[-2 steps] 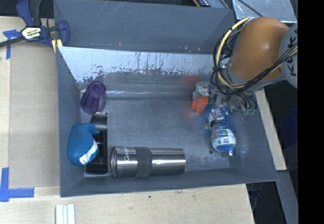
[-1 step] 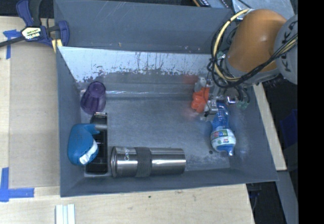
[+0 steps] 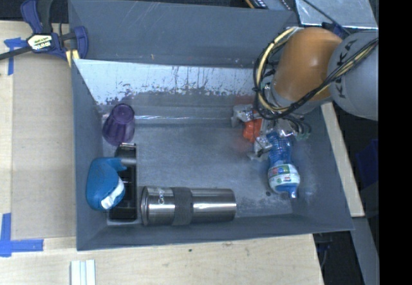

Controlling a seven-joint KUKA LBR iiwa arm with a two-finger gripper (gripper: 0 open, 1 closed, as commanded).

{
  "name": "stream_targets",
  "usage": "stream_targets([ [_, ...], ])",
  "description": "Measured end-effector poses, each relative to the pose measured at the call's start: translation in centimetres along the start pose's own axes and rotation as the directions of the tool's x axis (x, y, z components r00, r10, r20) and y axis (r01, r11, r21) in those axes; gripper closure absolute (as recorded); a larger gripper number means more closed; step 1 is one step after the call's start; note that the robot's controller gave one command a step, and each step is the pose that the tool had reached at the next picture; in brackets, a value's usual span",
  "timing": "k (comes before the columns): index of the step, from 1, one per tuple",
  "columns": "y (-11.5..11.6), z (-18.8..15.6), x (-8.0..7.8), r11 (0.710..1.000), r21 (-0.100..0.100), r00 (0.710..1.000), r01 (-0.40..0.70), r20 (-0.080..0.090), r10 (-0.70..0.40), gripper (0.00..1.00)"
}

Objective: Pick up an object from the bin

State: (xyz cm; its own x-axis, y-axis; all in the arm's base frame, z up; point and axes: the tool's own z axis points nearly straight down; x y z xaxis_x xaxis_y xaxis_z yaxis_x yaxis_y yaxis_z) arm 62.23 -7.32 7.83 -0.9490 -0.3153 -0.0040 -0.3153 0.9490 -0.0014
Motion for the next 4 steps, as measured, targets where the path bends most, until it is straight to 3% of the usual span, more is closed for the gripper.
stream_targets([
  [1,-0.4,-3.9,0.3,0.939,0.001,0.939,-0.344,0.014,0.344,0.00],
  [2,-3.0,-1.9,0.6,0.988,-0.006,0.988,0.155,0.012,-0.155,0.00],
  [3,-3.6,-1.5,0.7,0.993,-0.007,0.993,0.120,0.012,-0.120,0.00],
  [4,0.9,0.1,0.4,0.999,-0.008,0.999,-0.037,0.014,0.037,1.00],
])
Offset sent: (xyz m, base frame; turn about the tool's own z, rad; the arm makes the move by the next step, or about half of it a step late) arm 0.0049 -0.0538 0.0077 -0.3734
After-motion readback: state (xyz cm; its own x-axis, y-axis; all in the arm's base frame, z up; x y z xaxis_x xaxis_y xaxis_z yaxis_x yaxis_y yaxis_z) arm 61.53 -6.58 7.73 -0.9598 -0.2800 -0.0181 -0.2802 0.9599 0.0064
